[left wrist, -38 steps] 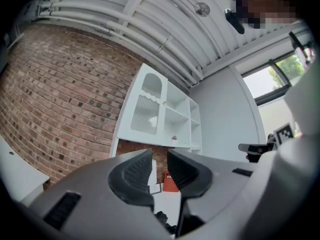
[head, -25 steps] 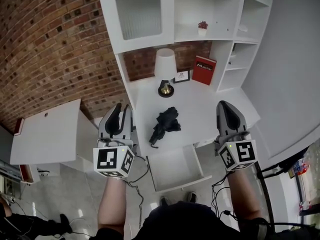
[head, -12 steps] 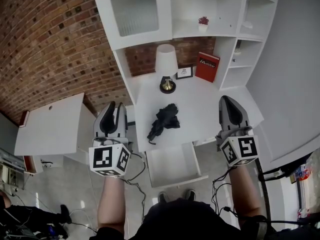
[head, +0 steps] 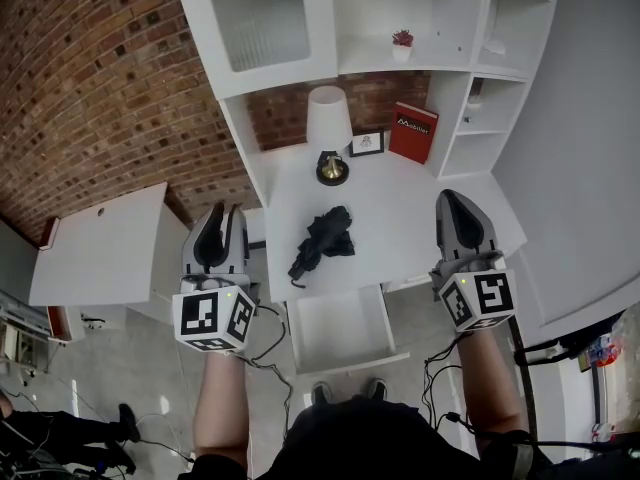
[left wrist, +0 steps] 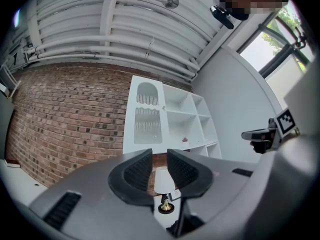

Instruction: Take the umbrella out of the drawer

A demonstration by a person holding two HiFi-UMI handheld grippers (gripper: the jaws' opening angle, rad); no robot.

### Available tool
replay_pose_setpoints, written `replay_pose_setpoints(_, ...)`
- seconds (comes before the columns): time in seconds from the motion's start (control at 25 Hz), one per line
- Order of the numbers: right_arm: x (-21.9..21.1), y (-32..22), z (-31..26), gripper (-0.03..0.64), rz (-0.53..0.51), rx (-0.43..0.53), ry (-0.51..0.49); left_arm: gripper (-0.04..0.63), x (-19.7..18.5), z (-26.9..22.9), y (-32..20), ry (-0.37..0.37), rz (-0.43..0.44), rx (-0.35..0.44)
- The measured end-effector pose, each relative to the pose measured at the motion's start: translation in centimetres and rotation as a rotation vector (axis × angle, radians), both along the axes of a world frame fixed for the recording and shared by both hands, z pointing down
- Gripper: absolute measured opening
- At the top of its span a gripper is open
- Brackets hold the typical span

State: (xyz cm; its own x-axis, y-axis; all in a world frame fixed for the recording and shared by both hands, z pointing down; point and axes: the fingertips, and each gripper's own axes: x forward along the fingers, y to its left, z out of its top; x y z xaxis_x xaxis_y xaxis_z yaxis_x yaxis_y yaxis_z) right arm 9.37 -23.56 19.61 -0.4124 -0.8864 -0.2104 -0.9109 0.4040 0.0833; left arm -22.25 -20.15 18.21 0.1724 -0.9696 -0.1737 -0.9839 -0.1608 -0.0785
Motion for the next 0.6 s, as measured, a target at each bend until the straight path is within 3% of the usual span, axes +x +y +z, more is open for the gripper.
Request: replay_pose_setpoints(0.6,1.5,-1.1,0.1,0.0,-0.044,0.016,-0.009,0.089,2.0,-0.1,-0.4,-0.013,-0.024,-0.001)
